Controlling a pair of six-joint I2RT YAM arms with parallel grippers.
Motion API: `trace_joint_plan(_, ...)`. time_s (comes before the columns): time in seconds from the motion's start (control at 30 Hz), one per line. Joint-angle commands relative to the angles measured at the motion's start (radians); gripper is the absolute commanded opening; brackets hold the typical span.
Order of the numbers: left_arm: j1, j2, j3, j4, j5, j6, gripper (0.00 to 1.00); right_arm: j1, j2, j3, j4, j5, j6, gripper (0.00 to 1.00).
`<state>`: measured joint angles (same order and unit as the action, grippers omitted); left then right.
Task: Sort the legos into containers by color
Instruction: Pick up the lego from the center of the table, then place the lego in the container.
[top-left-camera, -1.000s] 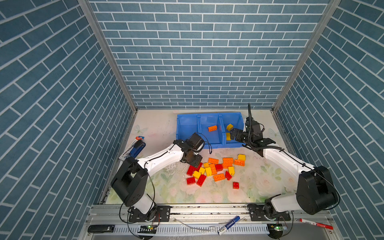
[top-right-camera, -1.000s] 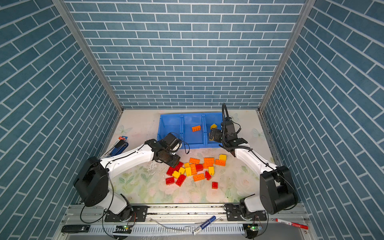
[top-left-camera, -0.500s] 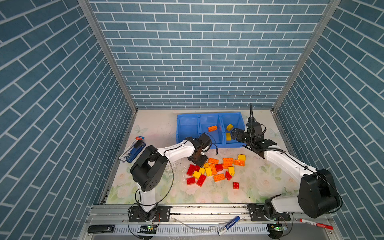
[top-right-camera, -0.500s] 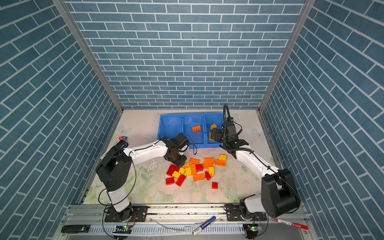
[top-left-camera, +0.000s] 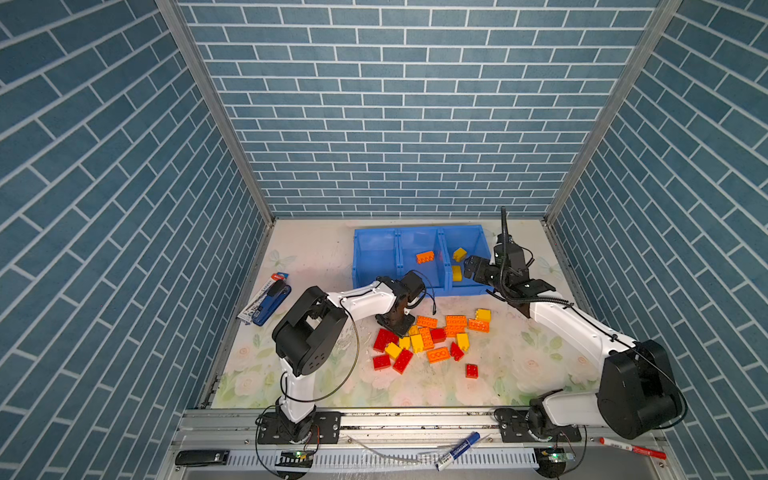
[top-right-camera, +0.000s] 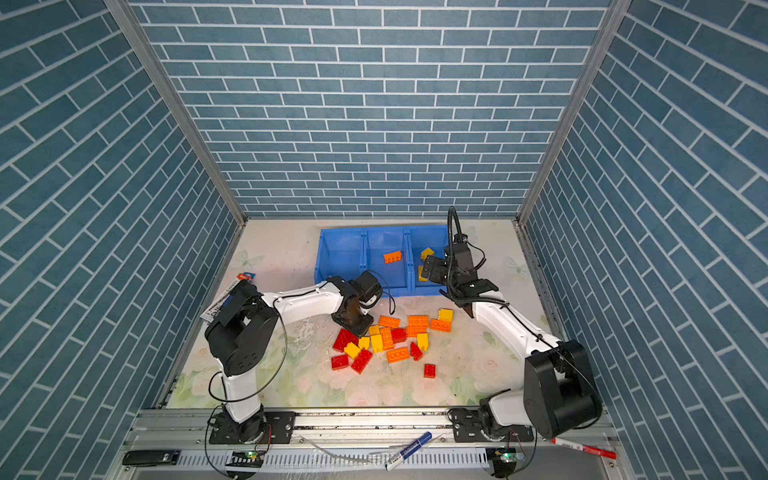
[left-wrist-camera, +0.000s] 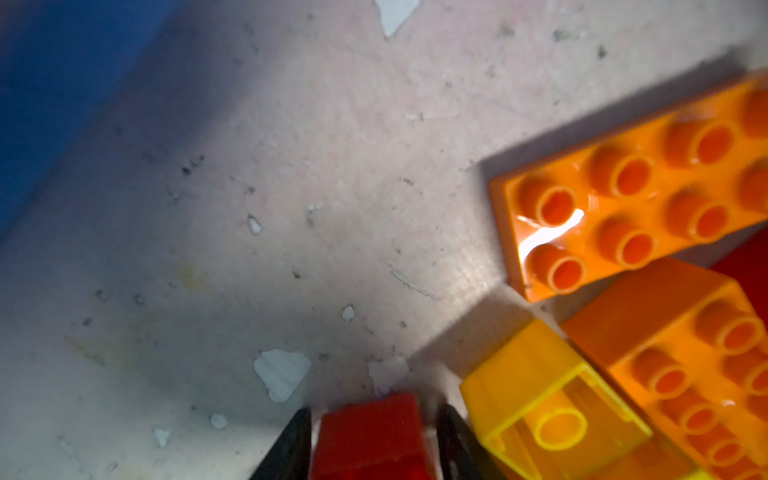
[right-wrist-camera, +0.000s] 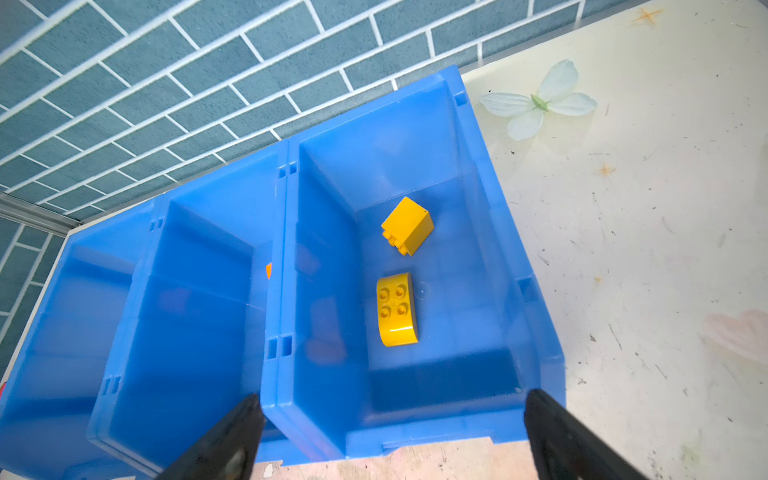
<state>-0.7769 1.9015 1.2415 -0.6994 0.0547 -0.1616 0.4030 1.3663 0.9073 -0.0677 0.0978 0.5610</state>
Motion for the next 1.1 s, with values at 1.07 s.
trace_joint_plan(1.07,0.066,-0.292,0.083,0.161,-0.438,-0.211,0.24,0.119,0.061,0.06,0.065,0.028,-0.116,0.99)
